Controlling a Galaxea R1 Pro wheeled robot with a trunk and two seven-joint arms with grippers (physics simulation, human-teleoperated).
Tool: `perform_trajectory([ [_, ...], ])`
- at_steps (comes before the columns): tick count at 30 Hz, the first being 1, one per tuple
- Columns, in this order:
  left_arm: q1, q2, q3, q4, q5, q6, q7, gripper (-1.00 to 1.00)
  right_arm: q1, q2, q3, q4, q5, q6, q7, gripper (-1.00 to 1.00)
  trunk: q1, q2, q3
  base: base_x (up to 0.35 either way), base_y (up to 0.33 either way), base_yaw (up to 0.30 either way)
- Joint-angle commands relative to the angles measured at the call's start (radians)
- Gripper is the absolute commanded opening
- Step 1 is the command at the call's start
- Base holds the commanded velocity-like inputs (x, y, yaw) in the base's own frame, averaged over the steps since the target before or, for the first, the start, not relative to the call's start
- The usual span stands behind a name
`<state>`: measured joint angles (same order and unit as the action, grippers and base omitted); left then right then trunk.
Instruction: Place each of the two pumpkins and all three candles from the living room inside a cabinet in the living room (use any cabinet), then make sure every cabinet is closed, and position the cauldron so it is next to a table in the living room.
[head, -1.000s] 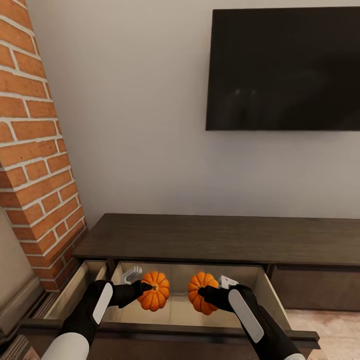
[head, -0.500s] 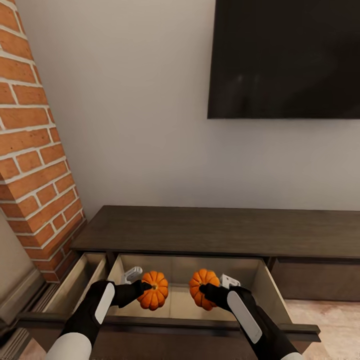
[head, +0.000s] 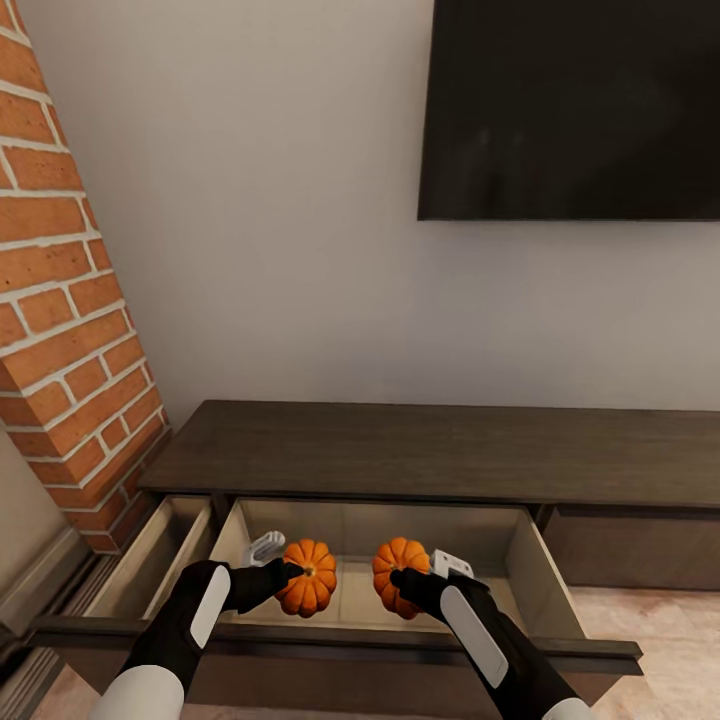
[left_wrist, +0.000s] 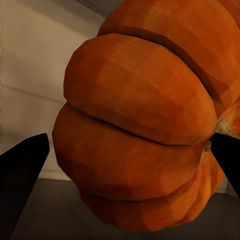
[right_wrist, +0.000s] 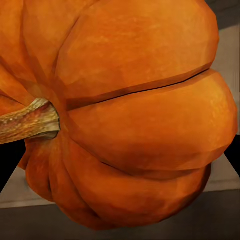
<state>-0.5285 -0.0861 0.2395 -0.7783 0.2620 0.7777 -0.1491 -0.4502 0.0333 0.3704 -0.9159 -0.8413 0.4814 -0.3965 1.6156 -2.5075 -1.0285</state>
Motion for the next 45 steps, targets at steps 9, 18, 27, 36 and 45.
perform_trajectory([
  [9, -0.001, -0.001, 0.006, -0.001, -0.003, 0.007, -0.004, -1.0, -0.001, -0.001, 0.002, -0.003, -0.01, 0.0, -0.011, -1.0, 0.002, -0.001, -0.016, 0.0, 0.0, 0.0],
  [18, -0.001, -0.001, 0.006, -0.001, -0.003, 0.008, -0.004, -1.0, -0.001, 0.0, 0.002, -0.003, -0.01, 0.002, -0.011, -1.0, 0.002, -0.001, -0.016, 0.055, 0.0, 0.0],
  [27, -0.001, -0.001, 0.006, -0.001, -0.003, 0.008, -0.004, -1.0, -0.001, -0.001, 0.002, -0.003, -0.01, 0.002, -0.011, -1.0, 0.002, -0.001, -0.016, 0.054, 0.0, 0.0],
  [36, -0.001, -0.001, 0.006, -0.001, -0.003, 0.009, -0.005, -1.0, -0.001, -0.001, 0.002, -0.003, -0.01, 0.002, -0.011, -1.0, 0.003, -0.002, -0.028, 0.003, 0.0, 0.0],
  [45, -0.001, 0.0, 0.006, -0.001, -0.001, 0.009, -0.004, -1.0, -0.001, -0.001, 0.002, -0.003, -0.01, 0.003, -0.011, -1.0, 0.003, -0.002, -0.032, 0.0, 0.0, 0.0],
])
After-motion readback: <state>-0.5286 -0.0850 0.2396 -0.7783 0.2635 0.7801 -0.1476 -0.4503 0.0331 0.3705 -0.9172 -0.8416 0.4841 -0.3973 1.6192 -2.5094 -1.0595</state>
